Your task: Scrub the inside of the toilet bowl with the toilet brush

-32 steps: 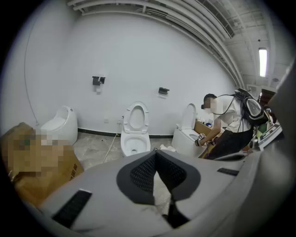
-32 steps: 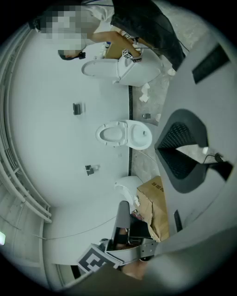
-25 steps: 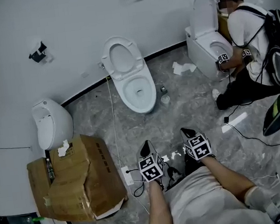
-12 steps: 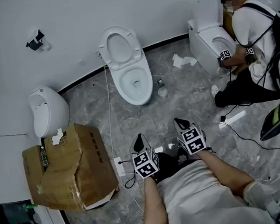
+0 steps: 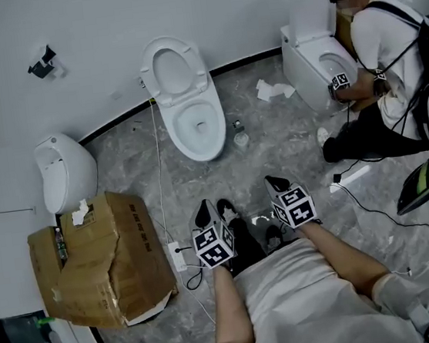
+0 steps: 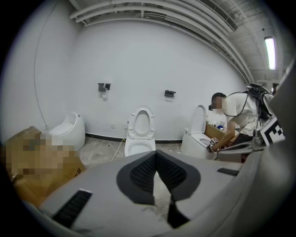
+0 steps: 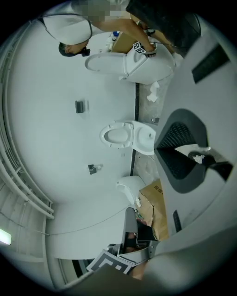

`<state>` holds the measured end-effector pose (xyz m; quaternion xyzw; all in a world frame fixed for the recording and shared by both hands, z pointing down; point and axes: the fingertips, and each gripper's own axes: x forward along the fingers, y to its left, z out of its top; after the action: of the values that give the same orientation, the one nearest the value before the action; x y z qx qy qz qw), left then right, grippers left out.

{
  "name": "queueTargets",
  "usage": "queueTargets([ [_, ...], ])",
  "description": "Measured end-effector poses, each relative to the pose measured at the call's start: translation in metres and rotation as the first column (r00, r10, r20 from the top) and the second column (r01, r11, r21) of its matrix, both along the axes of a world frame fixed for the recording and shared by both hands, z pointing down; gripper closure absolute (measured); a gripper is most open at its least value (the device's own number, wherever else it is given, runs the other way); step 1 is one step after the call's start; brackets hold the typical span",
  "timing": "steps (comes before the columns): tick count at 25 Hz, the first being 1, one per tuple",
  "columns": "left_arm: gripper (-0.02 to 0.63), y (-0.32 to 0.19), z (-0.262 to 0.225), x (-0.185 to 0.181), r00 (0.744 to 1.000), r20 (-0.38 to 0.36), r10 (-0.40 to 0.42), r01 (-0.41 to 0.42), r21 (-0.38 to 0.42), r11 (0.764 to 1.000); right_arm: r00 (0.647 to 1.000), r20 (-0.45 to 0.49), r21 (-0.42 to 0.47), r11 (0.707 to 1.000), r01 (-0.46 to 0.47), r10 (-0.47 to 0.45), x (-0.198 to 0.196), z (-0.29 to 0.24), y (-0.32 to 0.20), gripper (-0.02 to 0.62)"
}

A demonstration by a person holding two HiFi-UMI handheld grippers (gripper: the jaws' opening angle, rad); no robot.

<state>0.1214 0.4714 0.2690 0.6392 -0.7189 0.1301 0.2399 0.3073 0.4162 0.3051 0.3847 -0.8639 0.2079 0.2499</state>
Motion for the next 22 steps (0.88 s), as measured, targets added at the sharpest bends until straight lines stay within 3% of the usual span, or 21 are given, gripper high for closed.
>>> queueTargets([
  [12, 0.577, -0.086, -0.012, -0.036, 0.998, -0.002, 0.058, -0.058, 0.004, 0.998, 0.996, -0.02, -0.042, 0.995, -0.093, 0.092, -0.026, 0.012, -0.069, 0.594],
  [18, 0.577, -0.123, -0.013, -0.073, 0.998, 0.019, 0.063, -0.062, -0.014, 0.998, 0.993, -0.024, -0.071, 0.991, -0.113, 0.112, -0.052, 0.025, -0.097, 0.594],
  [22, 0.577, -0.142, -0.011, -0.103, 0.999, -0.013, 0.031, -0.031, 0.0, 1.0, 0.991, -0.036, -0.094, 0.987, -0.131, 0.128, -0.072, 0.036, -0.114, 0.594],
])
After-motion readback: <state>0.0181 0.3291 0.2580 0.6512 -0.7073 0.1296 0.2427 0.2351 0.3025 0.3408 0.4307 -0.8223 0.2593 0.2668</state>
